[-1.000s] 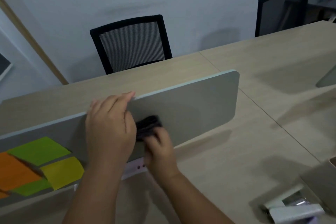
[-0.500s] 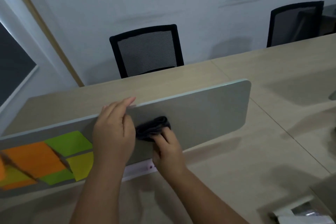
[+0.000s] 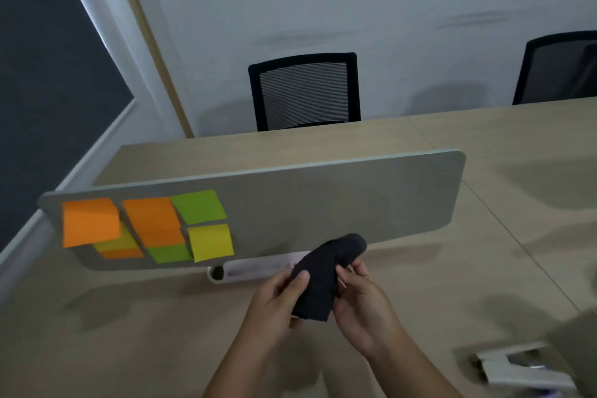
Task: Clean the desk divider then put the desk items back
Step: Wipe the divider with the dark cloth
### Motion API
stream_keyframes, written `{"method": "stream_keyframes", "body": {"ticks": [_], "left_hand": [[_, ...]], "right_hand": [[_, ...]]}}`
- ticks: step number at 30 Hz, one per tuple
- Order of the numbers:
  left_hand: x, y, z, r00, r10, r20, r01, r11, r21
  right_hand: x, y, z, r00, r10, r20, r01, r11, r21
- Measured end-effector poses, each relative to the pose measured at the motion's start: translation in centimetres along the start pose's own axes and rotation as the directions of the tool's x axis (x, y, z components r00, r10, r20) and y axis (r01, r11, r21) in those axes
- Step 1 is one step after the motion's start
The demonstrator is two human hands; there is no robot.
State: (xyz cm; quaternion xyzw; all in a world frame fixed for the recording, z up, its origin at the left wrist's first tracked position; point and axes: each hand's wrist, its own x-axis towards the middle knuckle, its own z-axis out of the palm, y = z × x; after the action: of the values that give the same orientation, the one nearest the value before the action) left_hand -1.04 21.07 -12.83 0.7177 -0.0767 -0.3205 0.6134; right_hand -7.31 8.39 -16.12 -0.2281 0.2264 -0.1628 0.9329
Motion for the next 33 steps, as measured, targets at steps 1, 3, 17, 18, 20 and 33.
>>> {"method": "stream_keyframes", "body": {"ticks": [1, 3, 17, 18, 20, 33], "left_hand": [[-0.6, -0.2, 0.0, 1.0, 0.012, 0.004, -0.012, 0.998, -0.054], [-1.8, -0.6, -0.2, 0.998, 0.049, -0.029, -0.053, 0.987, -0.152], [-7.6, -7.1, -5.3, 0.965, 0.209, 0.156, -0.26, 0.716, 0.648], [-8.0, -7.1, -5.7, 0.968, 0.2, 0.151, -0.251, 0.745, 0.618], [-8.8, -6.9, -6.6, 0.973, 0.16, 0.167, -0.227, 0.806, 0.546], [-11.1, -7.8, -11.9, 0.954, 0.235, 0.188, -0.301, 0.743, 0.598]], "right_hand": [[-0.7, -0.1, -0.1, 1.0, 0.004, 0.002, -0.004, 1.0, -0.003], [-1.9, -0.2, -0.5, 1.0, 0.027, 0.003, -0.027, 0.997, -0.069], [-7.2, 4.3, -4.2, 0.959, 0.151, 0.241, 0.275, -0.286, -0.918], [-7.1, 4.5, -4.0, 0.956, 0.15, 0.251, 0.285, -0.288, -0.914], [-6.9, 4.4, -4.1, 0.942, 0.197, 0.27, 0.32, -0.292, -0.902], [-8.7, 7.9, -2.7, 0.906, 0.308, 0.291, 0.371, -0.243, -0.896]]}}
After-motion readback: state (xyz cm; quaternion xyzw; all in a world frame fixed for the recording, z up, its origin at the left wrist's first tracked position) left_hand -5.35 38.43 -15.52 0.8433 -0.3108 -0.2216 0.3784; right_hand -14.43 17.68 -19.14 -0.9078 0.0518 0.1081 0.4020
